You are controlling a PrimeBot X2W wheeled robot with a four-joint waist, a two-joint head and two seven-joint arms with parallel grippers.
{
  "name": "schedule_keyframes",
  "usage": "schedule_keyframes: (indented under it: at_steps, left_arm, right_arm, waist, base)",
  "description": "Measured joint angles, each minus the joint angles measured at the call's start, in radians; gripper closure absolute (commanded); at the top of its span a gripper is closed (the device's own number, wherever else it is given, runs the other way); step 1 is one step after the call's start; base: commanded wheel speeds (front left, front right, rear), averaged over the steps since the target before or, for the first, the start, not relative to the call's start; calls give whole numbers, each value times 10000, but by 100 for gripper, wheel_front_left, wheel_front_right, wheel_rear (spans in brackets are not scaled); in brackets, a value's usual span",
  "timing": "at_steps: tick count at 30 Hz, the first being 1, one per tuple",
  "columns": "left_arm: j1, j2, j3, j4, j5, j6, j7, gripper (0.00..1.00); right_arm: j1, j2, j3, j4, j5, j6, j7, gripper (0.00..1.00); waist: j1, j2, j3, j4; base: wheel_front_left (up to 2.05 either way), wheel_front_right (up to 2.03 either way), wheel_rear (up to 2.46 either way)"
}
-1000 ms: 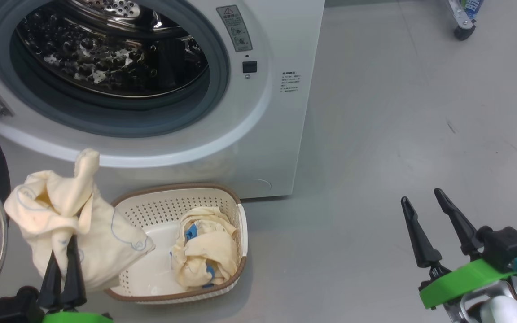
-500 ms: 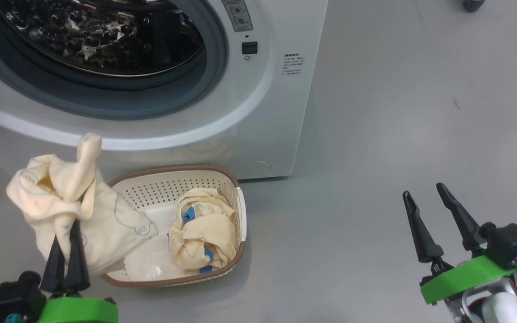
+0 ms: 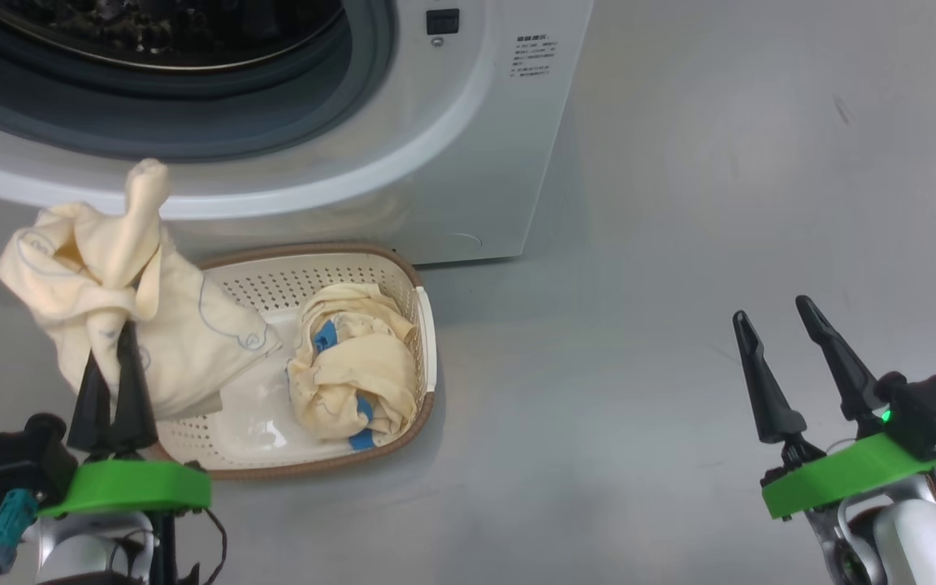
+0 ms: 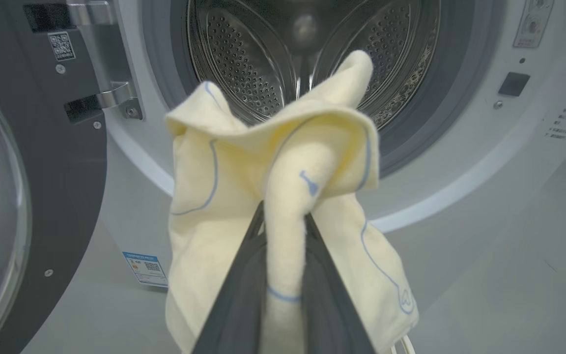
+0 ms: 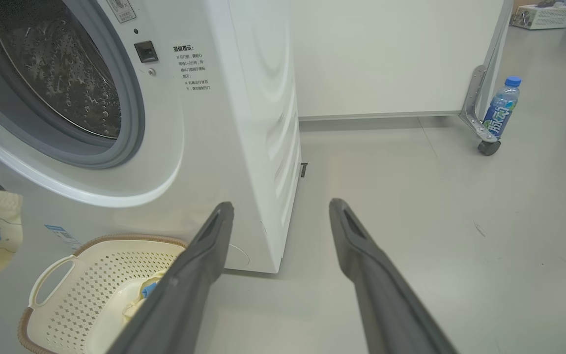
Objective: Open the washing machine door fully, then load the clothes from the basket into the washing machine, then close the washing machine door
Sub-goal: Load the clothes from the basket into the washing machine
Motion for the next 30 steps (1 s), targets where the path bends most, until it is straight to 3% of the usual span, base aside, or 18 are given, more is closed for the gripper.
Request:
schedule_keyframes:
  at_steps: [14,30]
  left_arm:
    - [-2716,251,-261,1400,-4,-376,-59,100]
    - [-7110,1572,-556,3682,104,-909,1011,100]
  right_arm:
    - [-859,4,291,-54,0,0,0,0]
    - [-1438,8,844,92,107,0,0,0]
  waist:
    - [1,0,1216,-380]
    - [0,0,1836,-1208]
  base:
    - [0,0,0]
    - [0,0,0]
